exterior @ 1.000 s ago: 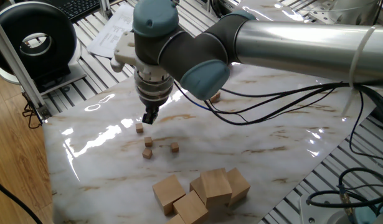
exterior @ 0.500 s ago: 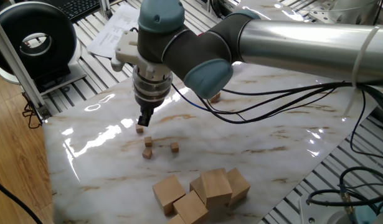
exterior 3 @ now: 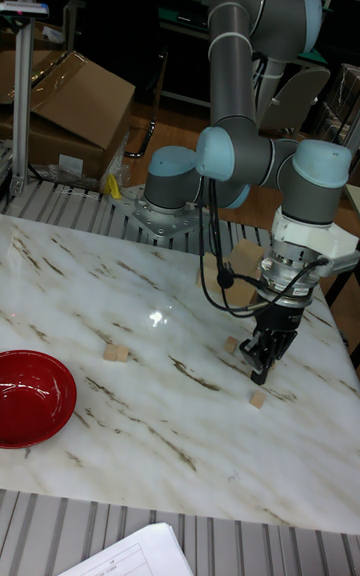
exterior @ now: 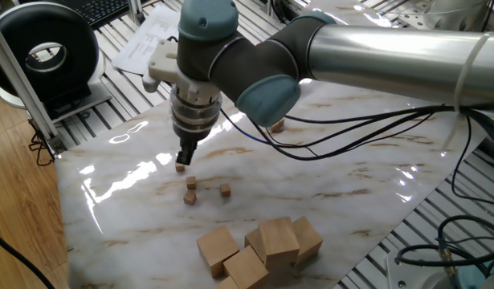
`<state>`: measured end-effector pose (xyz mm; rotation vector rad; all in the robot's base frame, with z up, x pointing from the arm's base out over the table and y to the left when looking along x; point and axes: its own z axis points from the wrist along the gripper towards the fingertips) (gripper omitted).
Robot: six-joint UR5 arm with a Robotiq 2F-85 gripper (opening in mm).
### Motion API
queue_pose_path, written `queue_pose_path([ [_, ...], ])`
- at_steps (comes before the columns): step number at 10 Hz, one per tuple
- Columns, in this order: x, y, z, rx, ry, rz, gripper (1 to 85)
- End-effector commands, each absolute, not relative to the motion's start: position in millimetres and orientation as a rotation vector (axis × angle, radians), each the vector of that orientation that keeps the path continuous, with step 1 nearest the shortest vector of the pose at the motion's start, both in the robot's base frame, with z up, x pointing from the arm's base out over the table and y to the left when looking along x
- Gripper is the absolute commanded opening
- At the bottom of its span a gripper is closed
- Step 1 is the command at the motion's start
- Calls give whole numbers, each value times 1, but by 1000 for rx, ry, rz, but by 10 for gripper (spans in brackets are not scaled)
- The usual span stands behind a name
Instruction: Stack the blocks into a pyramid shape
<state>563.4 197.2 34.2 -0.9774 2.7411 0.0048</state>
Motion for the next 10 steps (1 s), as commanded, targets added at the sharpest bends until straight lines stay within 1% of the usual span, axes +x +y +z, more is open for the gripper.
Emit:
queue_pose_path([
  [1, 563, 220, 25, -925, 2748, 7, 10],
  [3, 557, 221, 23, -962, 2763, 24, 10],
  [4, 554, 216, 21, -1003, 2768, -8, 10],
  [7, 551, 208, 22, -1039, 2773, -28, 10],
  [10, 537, 196, 16, -1151, 2816, -64, 10],
])
